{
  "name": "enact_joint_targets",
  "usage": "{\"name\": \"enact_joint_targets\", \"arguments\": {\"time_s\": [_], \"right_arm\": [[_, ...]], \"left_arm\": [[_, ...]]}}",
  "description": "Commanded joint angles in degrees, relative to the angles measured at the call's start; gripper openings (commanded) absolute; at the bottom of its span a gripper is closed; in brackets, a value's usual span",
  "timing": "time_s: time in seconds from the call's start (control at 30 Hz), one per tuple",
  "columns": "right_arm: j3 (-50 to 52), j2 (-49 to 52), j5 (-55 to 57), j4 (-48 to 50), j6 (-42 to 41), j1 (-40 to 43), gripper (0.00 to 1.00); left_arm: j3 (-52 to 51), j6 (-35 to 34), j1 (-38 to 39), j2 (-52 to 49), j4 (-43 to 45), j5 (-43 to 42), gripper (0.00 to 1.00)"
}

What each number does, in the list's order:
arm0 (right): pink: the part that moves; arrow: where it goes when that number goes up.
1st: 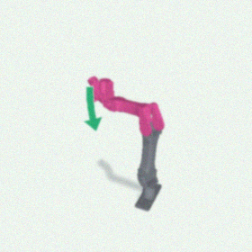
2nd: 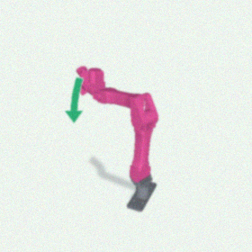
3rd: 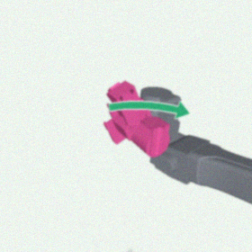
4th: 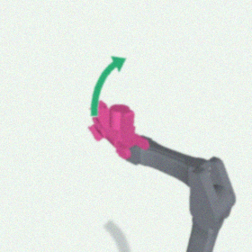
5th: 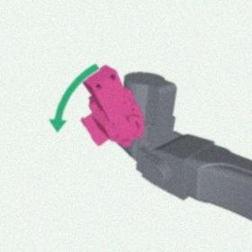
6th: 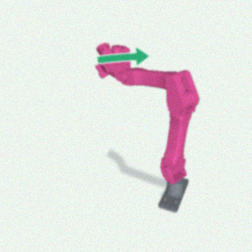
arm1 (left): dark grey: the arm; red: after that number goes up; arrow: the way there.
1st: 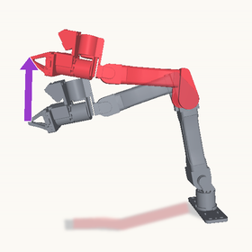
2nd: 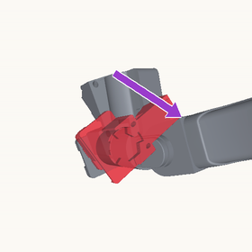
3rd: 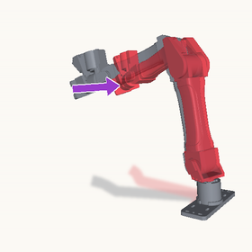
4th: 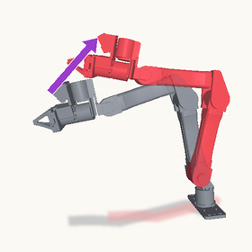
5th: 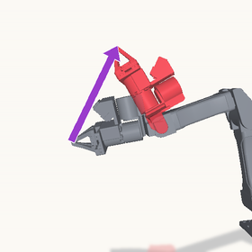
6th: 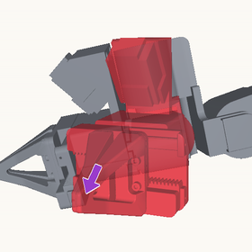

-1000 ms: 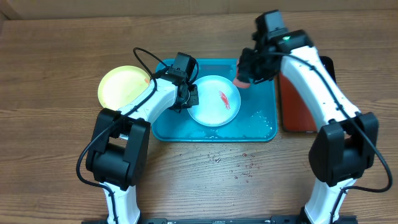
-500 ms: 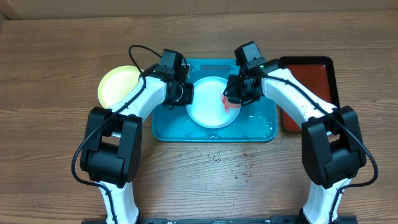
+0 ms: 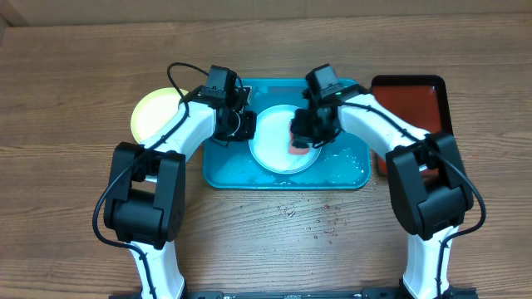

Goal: Clean dirty plates on tray and stack at the side
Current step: 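Bring the sponge in the right gripper down onto the white plate, then scrub the left-held white plate with the sponge in the right gripper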

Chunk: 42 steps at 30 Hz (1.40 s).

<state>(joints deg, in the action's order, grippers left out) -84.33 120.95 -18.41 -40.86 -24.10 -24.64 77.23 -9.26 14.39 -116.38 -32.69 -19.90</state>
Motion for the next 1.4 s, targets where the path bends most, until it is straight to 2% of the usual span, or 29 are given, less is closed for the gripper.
{"name": "enact_joint_targets", "arguments": {"time_s": [0.0, 0.2, 0.43, 0.77, 1.0, 1.17, 1.37], "right_arm": [[0.33, 2.43, -4.85, 1.01, -1.42, -5.68, 0.04], [0.07, 2.4, -3.67, -1.18, 0.59, -3.61, 0.04], [-1.14, 2.4, 7.15, -8.55, 5.49, 3.72, 0.04], [-3.3, 2.4, 25.77, -10.34, 11.1, 4.13, 0.04], [-3.28, 2.4, 25.09, -14.95, 12.17, 3.23, 0.04], [-2.36, 2.4, 19.17, -16.7, 12.26, -1.05, 0.04], [-2.36, 2.4, 19.15, -16.06, 19.82, -5.99, 0.04]], "left_arm": [[0.04, -0.44, 0.59, -0.5, 0.57, -10.21, 0.04], [0.04, -2.97, 0.37, -0.5, 0.55, -9.7, 0.04], [0.04, -6.36, -1.68, -0.5, 0.83, -7.91, 0.04], [0.04, -6.43, -2.01, -0.5, 1.29, -4.92, 0.04], [0.04, -7.43, -1.99, -0.5, 1.75, -4.96, 0.04], [0.04, -7.69, -1.99, -0.5, 1.88, -5.03, 0.04], [0.13, -8.02, -2.21, -0.5, 2.03, -5.18, 0.04]]}}
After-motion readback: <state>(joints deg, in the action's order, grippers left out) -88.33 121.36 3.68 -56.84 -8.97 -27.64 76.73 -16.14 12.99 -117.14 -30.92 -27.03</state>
